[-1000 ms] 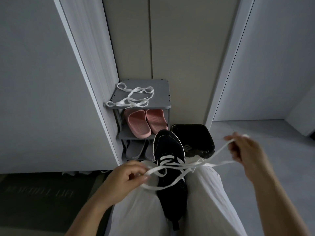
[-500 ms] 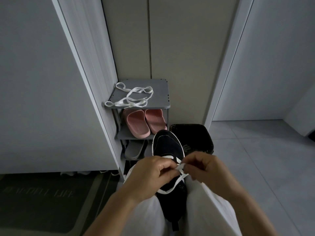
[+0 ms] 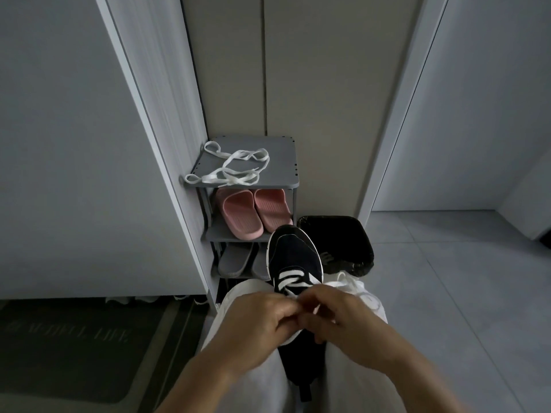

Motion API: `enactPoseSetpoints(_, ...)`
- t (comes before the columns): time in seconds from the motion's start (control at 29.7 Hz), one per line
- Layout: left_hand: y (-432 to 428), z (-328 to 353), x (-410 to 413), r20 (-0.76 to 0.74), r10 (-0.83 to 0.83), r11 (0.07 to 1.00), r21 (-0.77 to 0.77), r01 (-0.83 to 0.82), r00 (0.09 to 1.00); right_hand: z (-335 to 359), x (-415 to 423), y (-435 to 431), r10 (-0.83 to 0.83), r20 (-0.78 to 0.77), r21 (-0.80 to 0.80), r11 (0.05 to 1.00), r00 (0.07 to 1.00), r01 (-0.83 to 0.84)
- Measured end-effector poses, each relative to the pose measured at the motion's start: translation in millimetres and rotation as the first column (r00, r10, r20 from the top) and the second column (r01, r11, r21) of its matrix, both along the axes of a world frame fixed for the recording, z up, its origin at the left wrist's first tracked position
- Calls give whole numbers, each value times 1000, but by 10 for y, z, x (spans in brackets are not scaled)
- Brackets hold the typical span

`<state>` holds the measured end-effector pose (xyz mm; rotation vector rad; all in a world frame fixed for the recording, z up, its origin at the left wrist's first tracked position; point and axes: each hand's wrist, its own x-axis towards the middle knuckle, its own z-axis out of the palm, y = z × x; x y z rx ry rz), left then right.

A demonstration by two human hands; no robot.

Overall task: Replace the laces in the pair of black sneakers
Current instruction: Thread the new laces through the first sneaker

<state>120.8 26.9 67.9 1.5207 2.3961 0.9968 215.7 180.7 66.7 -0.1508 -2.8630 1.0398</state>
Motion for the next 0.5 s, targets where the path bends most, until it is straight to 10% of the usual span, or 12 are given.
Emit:
enactPoseSetpoints(0.2, -334, -108, -216, 38, 105, 979, -178, -97, 994, -12, 84, 365, -209, 21, -170, 963, 978, 210)
enactPoseSetpoints(0.5, -1137, -77, -774, -381, 479, 694, -387, -607, 791, -106, 113, 576, -414, 124, -392, 814, 902, 428)
